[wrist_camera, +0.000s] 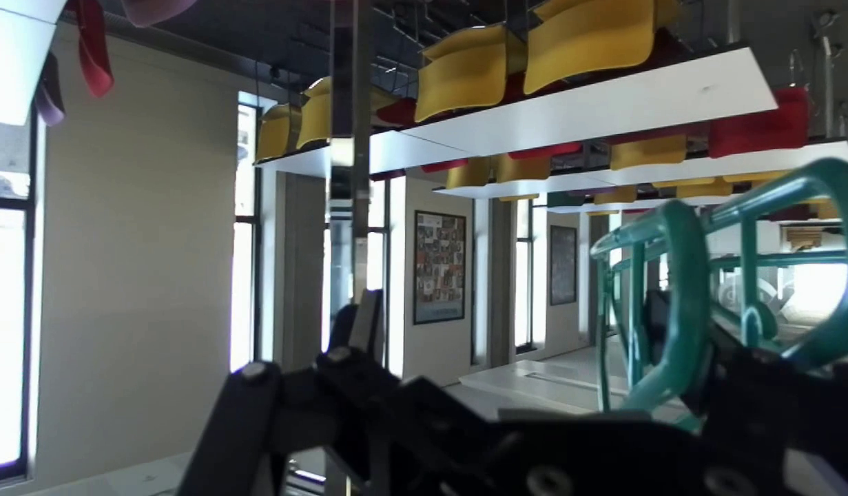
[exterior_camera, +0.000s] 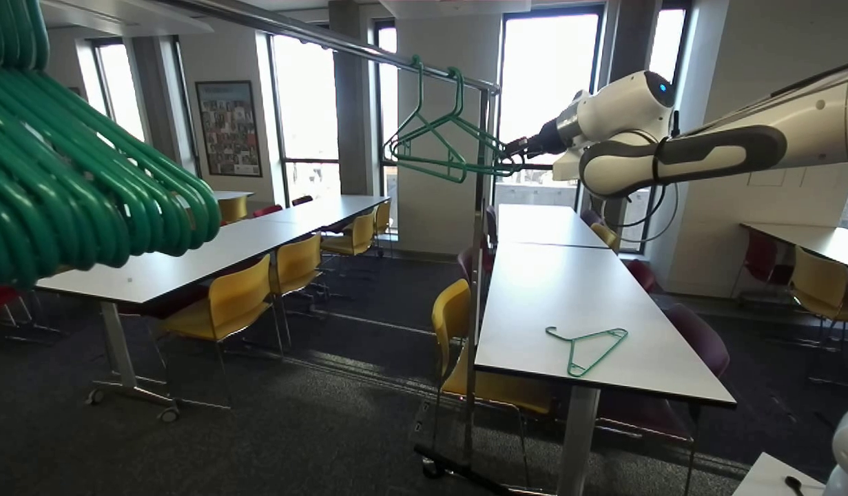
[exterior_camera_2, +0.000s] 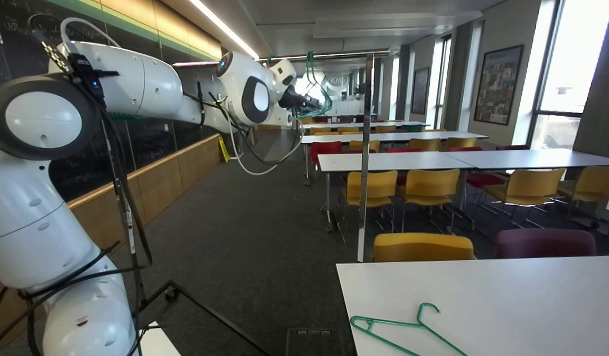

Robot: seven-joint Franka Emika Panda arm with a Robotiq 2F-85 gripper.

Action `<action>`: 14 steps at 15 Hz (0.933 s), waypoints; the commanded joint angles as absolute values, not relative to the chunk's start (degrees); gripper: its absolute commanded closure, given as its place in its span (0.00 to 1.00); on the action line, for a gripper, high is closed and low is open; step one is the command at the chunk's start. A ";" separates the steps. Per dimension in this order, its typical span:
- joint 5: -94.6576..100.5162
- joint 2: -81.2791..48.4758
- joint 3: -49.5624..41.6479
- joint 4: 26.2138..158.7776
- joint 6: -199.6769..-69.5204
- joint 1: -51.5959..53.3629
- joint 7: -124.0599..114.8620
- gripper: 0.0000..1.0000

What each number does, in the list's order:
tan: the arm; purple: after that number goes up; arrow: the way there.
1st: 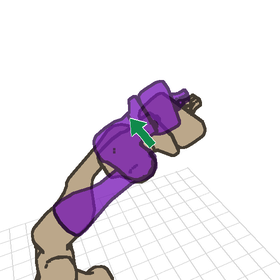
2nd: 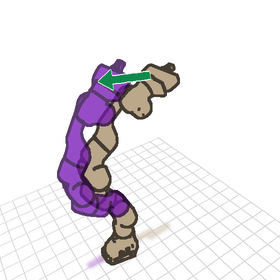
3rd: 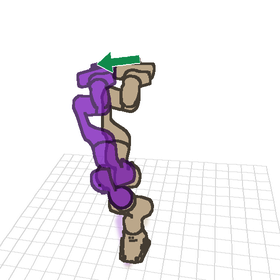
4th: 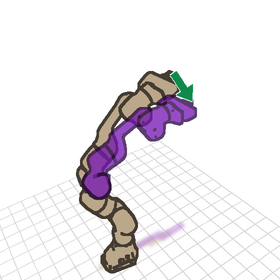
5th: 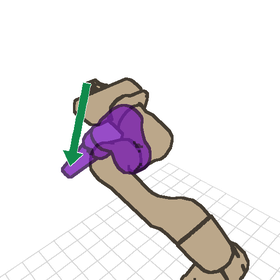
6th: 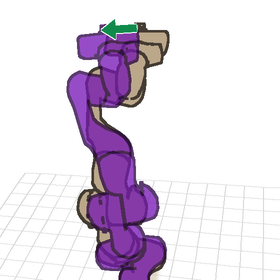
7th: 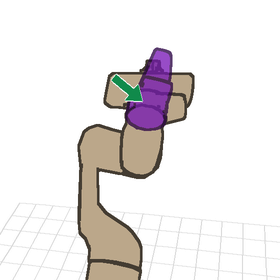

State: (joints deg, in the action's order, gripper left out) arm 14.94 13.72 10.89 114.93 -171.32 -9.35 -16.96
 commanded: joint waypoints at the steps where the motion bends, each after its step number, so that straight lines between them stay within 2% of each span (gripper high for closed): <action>1: 20.40 13.13 11.89 111.77 -170.93 -15.48 -20.96 0.00; 6: 22.98 12.91 12.30 111.32 -170.61 -19.02 -22.47 0.00; 14: 21.84 12.98 12.96 111.96 -170.80 -18.42 -20.96 0.00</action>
